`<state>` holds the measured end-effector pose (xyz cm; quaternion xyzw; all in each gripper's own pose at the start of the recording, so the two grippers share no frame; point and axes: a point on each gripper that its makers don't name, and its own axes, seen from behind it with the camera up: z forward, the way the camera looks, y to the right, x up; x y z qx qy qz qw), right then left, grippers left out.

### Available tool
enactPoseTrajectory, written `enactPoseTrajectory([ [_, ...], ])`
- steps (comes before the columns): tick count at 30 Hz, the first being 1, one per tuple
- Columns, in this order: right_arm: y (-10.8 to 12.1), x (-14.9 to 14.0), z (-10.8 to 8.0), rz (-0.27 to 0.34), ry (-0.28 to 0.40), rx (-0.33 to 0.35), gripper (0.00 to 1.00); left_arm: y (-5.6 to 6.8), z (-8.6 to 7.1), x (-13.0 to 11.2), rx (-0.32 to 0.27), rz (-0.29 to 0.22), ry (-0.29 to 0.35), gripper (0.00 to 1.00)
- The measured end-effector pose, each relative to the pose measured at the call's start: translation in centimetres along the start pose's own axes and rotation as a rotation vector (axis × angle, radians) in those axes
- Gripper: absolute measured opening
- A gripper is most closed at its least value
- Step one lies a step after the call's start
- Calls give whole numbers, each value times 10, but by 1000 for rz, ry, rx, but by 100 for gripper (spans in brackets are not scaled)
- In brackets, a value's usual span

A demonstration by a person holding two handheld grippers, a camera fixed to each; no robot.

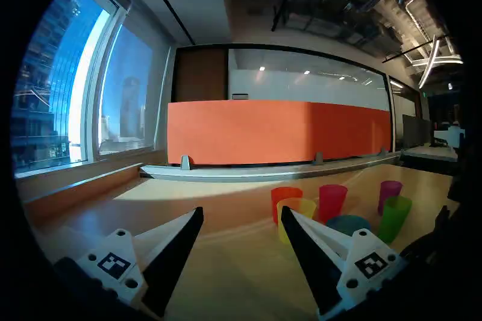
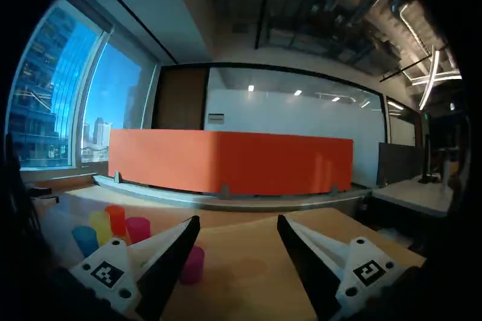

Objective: Pour water

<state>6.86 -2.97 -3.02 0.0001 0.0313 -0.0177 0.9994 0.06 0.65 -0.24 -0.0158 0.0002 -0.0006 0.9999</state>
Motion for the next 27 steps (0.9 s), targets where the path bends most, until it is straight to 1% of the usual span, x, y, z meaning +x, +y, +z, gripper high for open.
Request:
enactPoseTrajectory([
  [3, -1, -5, 4, -4, -5, -2, 99, 0, 0, 0, 0, 0, 0, 96],
  [8, 1, -16, 10, -9, -7, -28, 99, 0, 0, 0, 0, 0, 0, 96],
  [12, 1, -28, 14, -27, -6, -35, 99, 0, 0, 0, 0, 1, 0, 96],
  [15, 4, -33, 15, -26, -1, -39, 99, 0, 0, 0, 0, 0, 0, 96],
  [18, 7, -38, 14, -12, 1, -35, 99, 0, 0, 0, 0, 0, 0, 96],
  [27, 28, -57, 15, 32, -15, -43, 99, 1, 0, 0, 0, 0, 0, 96],
])
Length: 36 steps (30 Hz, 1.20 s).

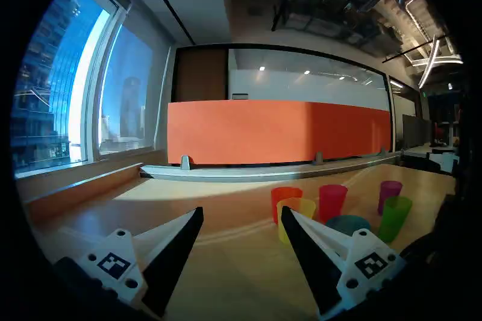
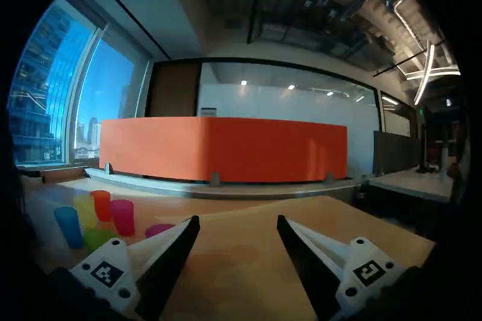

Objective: Pour water

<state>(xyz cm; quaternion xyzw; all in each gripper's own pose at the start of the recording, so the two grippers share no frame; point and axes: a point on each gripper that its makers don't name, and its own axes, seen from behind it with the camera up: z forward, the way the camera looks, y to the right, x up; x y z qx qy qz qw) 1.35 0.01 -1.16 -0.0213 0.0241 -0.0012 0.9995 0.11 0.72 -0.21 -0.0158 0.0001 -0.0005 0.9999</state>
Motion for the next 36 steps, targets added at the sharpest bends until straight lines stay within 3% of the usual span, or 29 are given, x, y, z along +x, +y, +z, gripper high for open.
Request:
enactPoseTrajectory([
  [9, 10, -12, 5, 40, -12, 4, 99, -1, 0, 0, 0, 0, 0, 96],
  [36, 6, -22, 6, 27, -28, 8, 99, 0, 0, 0, 0, 0, 0, 96],
])
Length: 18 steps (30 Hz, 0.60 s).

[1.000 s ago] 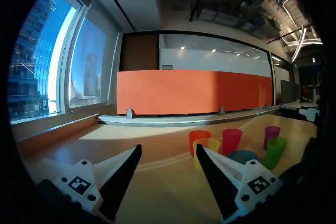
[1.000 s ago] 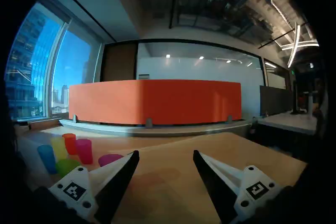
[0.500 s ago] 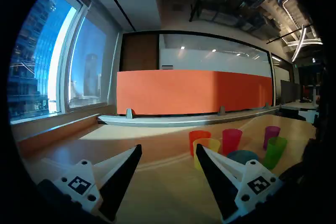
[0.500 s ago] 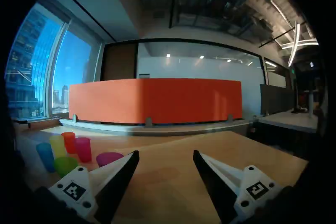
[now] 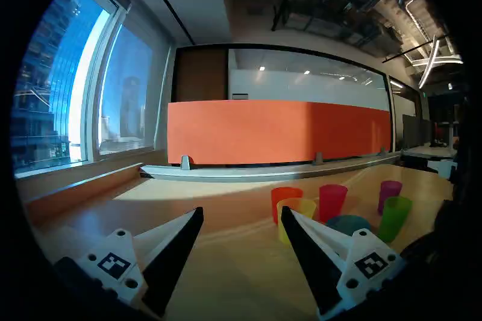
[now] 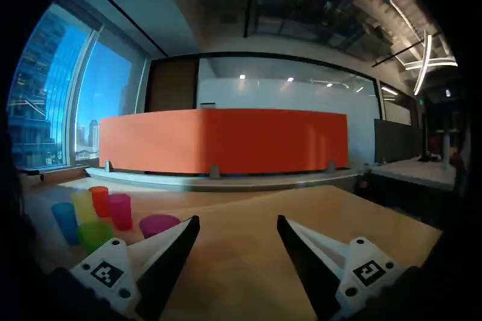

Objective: Pour water

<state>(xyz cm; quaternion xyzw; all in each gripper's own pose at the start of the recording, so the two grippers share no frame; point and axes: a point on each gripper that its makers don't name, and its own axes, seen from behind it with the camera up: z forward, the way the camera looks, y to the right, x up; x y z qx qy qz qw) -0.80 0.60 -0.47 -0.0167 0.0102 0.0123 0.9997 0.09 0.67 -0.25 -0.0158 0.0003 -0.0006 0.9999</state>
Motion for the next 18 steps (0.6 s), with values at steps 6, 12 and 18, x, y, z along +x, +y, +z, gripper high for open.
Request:
enactPoseTrajectory([
  [6, -2, -1, -1, -2, 0, -2, 99, 0, 0, 0, 0, 0, 0, 96],
  [12, -3, -2, -1, -3, -1, -3, 99, -1, 0, 0, 0, 0, 0, 96],
  [18, -3, -2, -1, -2, -2, -3, 99, 0, 0, 0, 0, 0, 0, 96],
])
